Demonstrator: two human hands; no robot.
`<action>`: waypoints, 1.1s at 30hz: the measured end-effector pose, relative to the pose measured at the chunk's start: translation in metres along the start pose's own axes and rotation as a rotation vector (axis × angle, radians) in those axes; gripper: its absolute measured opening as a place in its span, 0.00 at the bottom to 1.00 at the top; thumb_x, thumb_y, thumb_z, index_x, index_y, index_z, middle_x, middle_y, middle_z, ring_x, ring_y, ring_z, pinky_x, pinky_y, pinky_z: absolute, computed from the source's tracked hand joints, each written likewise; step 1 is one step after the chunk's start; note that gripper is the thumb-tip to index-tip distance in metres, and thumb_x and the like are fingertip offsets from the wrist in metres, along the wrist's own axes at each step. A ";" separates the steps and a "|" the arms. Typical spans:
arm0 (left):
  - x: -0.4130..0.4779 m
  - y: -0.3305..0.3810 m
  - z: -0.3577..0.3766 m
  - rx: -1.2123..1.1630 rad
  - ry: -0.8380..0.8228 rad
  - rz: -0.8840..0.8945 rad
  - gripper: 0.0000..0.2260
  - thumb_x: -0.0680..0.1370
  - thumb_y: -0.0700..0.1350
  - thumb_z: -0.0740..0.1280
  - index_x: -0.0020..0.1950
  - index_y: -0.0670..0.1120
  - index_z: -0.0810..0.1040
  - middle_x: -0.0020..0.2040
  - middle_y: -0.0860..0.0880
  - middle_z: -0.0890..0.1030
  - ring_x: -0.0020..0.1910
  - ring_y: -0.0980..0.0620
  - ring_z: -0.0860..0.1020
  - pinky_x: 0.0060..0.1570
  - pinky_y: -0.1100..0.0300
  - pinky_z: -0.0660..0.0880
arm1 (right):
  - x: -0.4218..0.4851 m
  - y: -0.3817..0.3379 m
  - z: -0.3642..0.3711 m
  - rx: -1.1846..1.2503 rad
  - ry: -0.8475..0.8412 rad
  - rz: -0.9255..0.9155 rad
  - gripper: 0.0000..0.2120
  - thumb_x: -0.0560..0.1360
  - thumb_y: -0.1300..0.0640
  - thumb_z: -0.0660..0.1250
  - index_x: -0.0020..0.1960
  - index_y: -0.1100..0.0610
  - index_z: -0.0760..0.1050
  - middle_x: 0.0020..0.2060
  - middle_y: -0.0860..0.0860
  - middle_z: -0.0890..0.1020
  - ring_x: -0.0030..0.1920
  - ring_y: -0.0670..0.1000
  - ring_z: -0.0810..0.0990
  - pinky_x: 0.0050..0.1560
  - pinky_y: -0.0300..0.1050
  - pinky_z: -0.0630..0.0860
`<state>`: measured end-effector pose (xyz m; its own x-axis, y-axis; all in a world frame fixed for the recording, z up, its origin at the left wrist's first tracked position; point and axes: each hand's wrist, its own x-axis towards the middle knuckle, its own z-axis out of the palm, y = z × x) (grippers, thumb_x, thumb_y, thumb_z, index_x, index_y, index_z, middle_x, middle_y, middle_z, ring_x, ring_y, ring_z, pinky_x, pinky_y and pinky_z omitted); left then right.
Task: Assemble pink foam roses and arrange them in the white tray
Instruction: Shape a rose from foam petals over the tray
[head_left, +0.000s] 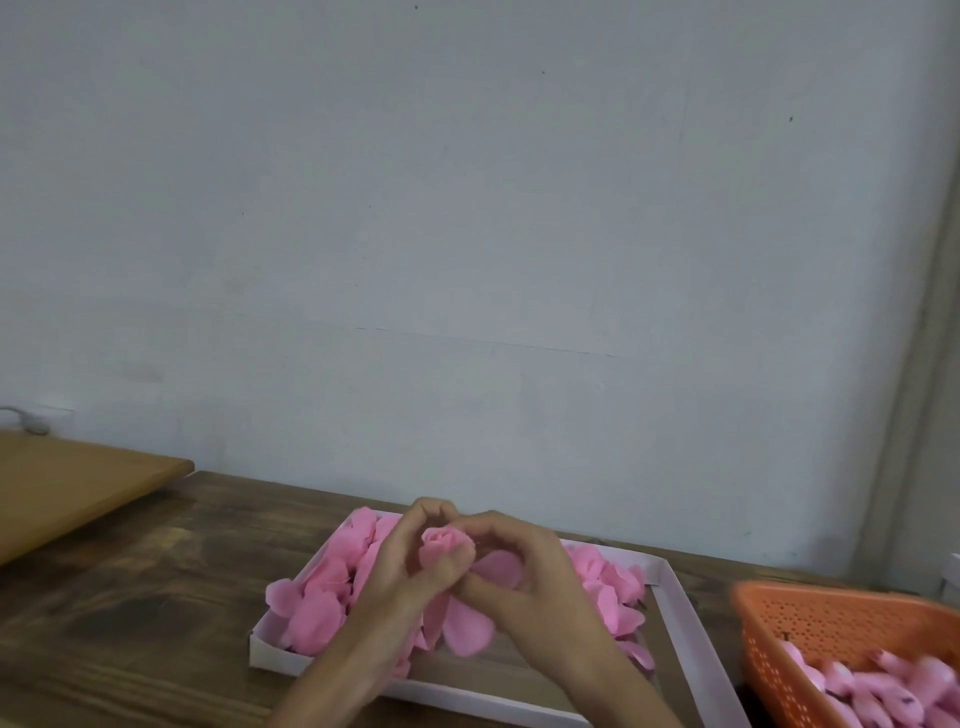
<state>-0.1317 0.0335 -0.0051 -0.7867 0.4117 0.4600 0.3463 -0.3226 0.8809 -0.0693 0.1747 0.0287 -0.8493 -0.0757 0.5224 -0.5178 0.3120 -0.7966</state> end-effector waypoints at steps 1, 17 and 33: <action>-0.003 -0.002 -0.004 -0.056 -0.039 0.002 0.23 0.70 0.54 0.80 0.56 0.41 0.78 0.51 0.38 0.84 0.56 0.42 0.84 0.54 0.52 0.82 | 0.000 -0.002 -0.003 0.030 0.000 0.015 0.09 0.75 0.59 0.76 0.54 0.48 0.86 0.50 0.46 0.88 0.53 0.47 0.85 0.56 0.42 0.80; 0.016 -0.013 -0.015 -0.325 0.317 -0.244 0.21 0.63 0.34 0.79 0.55 0.35 0.82 0.52 0.32 0.86 0.45 0.37 0.87 0.37 0.52 0.84 | 0.001 0.003 -0.025 0.080 0.047 0.142 0.08 0.76 0.61 0.75 0.54 0.54 0.84 0.52 0.50 0.88 0.56 0.51 0.85 0.59 0.66 0.79; 0.007 0.004 0.002 -0.054 0.371 0.075 0.05 0.68 0.43 0.76 0.42 0.45 0.88 0.43 0.40 0.87 0.44 0.44 0.86 0.43 0.53 0.83 | 0.001 0.005 -0.024 0.035 0.004 0.092 0.09 0.72 0.60 0.80 0.50 0.51 0.86 0.61 0.42 0.83 0.51 0.52 0.87 0.51 0.50 0.85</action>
<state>-0.1347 0.0367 0.0014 -0.8950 0.0515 0.4430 0.3907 -0.3885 0.8345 -0.0704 0.1991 0.0329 -0.8933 -0.0441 0.4474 -0.4405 0.2842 -0.8516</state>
